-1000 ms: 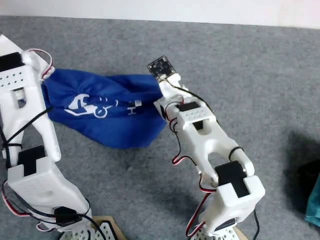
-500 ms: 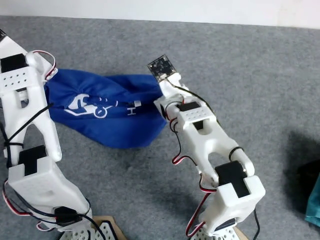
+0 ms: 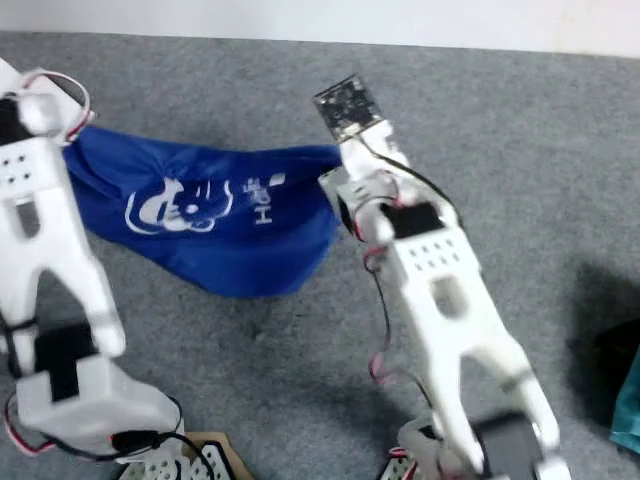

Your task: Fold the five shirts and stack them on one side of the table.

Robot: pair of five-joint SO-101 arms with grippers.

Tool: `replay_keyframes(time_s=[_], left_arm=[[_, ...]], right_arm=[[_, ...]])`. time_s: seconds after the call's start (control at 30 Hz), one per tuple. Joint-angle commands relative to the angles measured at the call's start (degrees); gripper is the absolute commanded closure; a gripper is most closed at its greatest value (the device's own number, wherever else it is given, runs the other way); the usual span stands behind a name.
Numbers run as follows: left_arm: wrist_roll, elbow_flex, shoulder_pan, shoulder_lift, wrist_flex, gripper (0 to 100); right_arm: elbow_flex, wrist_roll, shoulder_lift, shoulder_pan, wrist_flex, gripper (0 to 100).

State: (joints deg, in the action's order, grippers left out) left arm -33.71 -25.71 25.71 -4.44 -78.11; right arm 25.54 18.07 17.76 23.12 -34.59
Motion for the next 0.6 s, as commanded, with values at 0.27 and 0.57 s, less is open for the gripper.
replay_keyframes(time_s=[0.27, 0.57], left_arm=[[-0.35, -7.16, 8.04, 28.7, -6.95, 99], [-0.35, -6.99, 13.14, 50.42, -6.86, 99]], right_arm=[[-0.4, 2.99, 44.7, -2.24, -19.82, 99.1], [-1.8, 3.08, 63.87, -2.07, -28.62, 99.1]])
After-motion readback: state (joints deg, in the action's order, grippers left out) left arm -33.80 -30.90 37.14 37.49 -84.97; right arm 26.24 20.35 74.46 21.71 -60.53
